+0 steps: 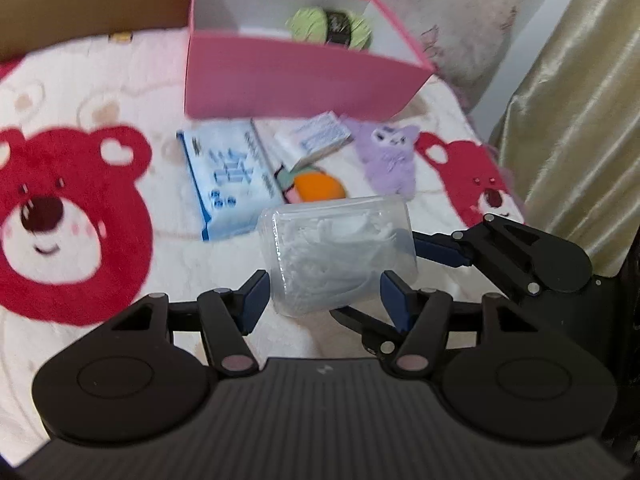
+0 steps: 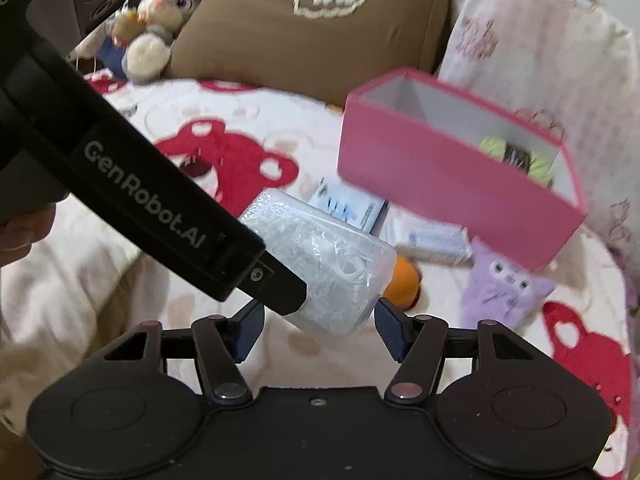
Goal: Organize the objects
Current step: 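Lift the clear case with both grippers and carry it into the pink box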
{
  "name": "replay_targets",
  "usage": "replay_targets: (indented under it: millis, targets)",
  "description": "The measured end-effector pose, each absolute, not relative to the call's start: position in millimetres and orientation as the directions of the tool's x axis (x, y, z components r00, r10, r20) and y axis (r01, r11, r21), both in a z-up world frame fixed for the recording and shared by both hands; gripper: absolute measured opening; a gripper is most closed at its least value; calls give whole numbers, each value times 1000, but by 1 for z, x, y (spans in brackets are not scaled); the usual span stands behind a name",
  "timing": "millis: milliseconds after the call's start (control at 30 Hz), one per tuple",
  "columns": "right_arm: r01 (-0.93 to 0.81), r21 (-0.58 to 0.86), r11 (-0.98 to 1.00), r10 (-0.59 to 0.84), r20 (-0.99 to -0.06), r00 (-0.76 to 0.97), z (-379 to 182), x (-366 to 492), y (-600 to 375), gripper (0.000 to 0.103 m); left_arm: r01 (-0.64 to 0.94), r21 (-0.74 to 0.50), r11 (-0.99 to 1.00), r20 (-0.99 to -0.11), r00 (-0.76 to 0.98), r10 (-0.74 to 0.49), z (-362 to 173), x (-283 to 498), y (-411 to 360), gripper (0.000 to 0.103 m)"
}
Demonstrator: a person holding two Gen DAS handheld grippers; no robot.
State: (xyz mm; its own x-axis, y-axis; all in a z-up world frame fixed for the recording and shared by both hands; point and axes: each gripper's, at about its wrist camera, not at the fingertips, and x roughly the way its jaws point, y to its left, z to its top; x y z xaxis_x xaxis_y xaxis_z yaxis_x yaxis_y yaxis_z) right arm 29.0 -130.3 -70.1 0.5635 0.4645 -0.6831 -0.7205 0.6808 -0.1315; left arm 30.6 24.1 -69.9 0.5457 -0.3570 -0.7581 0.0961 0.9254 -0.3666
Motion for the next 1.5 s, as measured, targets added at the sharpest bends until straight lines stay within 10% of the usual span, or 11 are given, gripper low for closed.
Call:
replay_targets:
  millis: [867,1500]
  targets:
    - [-688,-195,699,473,-595,650,16,91,-140,66,199,-260,945,-728,602,-327,50,94,5,58]
    - [-737,-139,661,436,-728,528,-18,259,-99,66,35,-278,960,-789,561,-249,6,257,27,58]
